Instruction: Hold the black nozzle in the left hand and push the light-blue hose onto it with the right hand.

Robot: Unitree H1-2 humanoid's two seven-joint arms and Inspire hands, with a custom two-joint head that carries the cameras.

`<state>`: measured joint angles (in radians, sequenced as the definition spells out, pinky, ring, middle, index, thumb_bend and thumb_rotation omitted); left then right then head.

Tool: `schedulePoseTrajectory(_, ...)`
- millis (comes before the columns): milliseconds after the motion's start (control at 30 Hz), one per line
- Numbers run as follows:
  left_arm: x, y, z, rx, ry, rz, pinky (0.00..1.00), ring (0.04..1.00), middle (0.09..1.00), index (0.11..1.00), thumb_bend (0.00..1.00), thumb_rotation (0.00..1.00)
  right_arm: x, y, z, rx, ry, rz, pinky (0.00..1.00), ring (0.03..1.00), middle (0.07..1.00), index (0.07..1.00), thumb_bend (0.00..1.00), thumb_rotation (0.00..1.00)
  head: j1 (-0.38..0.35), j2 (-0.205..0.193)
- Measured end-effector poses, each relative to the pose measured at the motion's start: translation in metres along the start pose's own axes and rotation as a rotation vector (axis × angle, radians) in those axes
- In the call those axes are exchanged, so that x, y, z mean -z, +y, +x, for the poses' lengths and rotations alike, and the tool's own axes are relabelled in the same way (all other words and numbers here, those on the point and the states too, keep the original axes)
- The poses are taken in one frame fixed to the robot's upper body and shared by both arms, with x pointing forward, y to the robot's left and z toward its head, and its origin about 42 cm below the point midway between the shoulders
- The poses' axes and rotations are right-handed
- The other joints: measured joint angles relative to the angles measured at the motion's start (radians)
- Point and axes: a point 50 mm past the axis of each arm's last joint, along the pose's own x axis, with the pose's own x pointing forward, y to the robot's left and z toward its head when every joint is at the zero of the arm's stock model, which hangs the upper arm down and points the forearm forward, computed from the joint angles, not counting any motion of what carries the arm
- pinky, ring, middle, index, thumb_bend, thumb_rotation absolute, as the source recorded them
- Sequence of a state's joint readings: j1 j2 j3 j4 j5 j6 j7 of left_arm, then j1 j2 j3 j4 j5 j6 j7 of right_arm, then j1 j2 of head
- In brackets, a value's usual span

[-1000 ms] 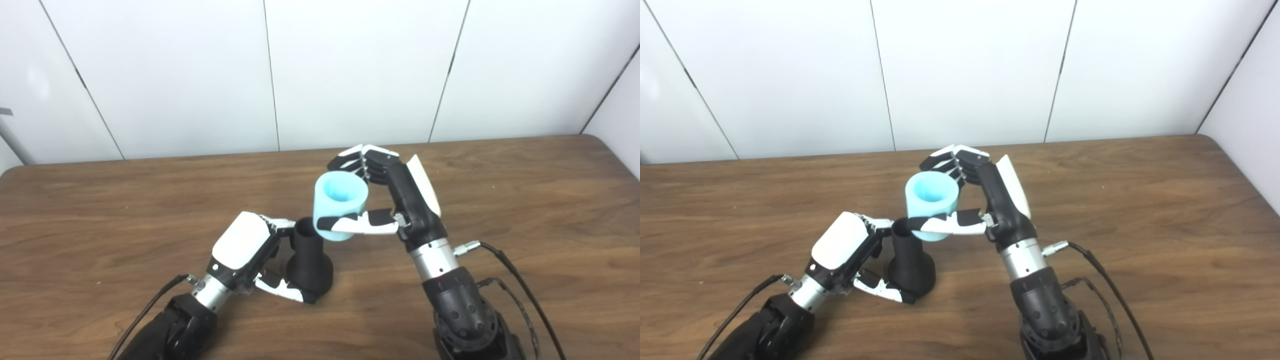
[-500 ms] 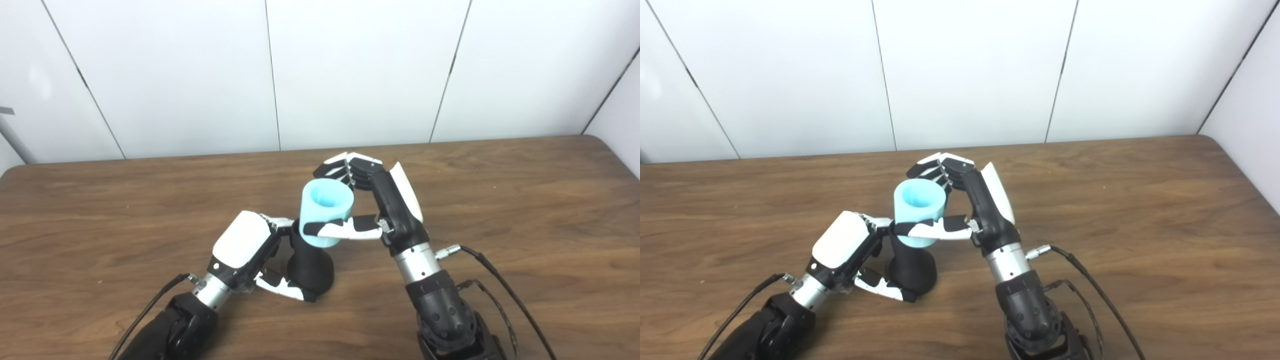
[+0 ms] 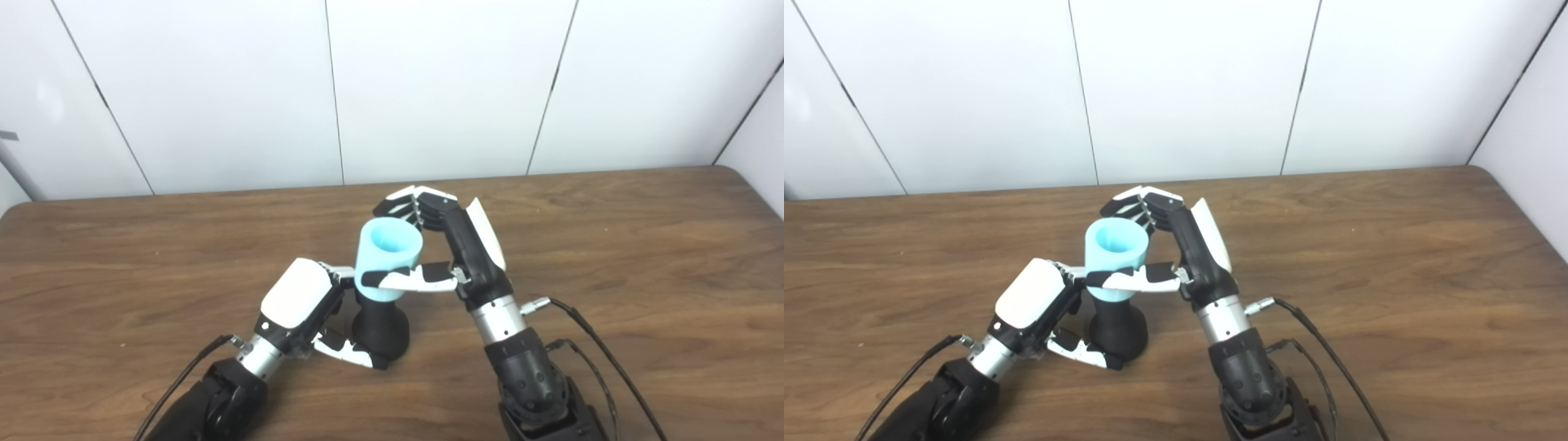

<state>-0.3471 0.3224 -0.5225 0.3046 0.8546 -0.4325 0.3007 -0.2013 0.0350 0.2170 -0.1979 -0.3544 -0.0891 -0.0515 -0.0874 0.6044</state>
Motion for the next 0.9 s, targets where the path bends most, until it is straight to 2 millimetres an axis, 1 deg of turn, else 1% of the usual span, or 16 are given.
schedulePoseTrajectory(100, -0.0001, 0.0, 0.0, 0.0, -0.001, 0.003, 0.14, 0.187, 0.472, 0.481, 0.52, 0.0, 0.0002, -0.0004, 0.0, 0.001, 0.0, -0.001, 0.19, 0.347, 0.47, 0.545, 0.51, 0.0, 0.002, -0.002)
schedulePoseTrajectory(167, -0.0001, -0.0001, 0.0001, 0.0, -0.001, 0.004, 0.13, 0.175, 0.471, 0.481, 0.52, 0.0, 0.0002, -0.0003, 0.0, 0.001, 0.0, -0.002, 0.22, 0.359, 0.476, 0.545, 0.51, 0.0, 0.002, -0.003)
schedulePoseTrajectory(233, -0.0001, -0.0001, 0.0001, 0.0, -0.001, 0.004, 0.13, 0.174, 0.471, 0.481, 0.52, 0.0, 0.0002, -0.0003, 0.0, 0.001, 0.0, -0.002, 0.23, 0.363, 0.474, 0.545, 0.51, 0.0, 0.002, -0.002)
schedulePoseTrajectory(400, 0.0, -0.0001, 0.0, 0.0, 0.001, 0.006, 0.14, 0.187, 0.472, 0.481, 0.52, 0.0, 0.0049, 0.0024, 0.0005, 0.0, -0.011, -0.004, 0.2, 0.347, 0.465, 0.547, 0.51, 0.0, 0.003, -0.002)
schedulePoseTrajectory(467, 0.0001, 0.0, 0.0001, 0.0, 0.003, 0.007, 0.15, 0.197, 0.472, 0.482, 0.52, 0.0, 0.0062, 0.0039, 0.0013, 0.001, -0.017, -0.008, 0.21, 0.352, 0.464, 0.546, 0.51, 0.0, 0.005, 0.002)
schedulePoseTrajectory(567, 0.0003, 0.0002, 0.0001, -0.001, 0.007, 0.008, 0.14, 0.186, 0.472, 0.481, 0.52, 0.0, 0.0083, 0.0058, 0.0029, -0.001, -0.039, -0.021, 0.25, 0.37, 0.469, 0.543, 0.51, 0.0, 0.006, 0.005)
schedulePoseTrajectory(667, 0.0006, 0.0004, 0.0001, -0.003, 0.01, 0.009, 0.15, 0.196, 0.472, 0.481, 0.52, 0.0, 0.0084, 0.0062, 0.004, -0.005, -0.049, -0.031, 0.26, 0.374, 0.47, 0.542, 0.51, 0.0, 0.003, 0.009)
schedulePoseTrajectory(800, 0.0007, 0.0007, 0.0001, -0.004, 0.015, 0.011, 0.14, 0.18, 0.471, 0.481, 0.52, 0.0, 0.0087, 0.0056, 0.0034, -0.013, -0.056, -0.042, 0.28, 0.384, 0.467, 0.544, 0.51, 0.0, 0.002, 0.009)
schedulePoseTrajectory(900, 0.0008, 0.0007, 0.0001, -0.003, 0.018, 0.014, 0.14, 0.178, 0.471, 0.481, 0.52, 0.0, 0.0093, 0.0048, 0.0028, -0.032, -0.055, -0.052, 0.28, 0.384, 0.465, 0.545, 0.51, 0.0, 0.002, 0.011)
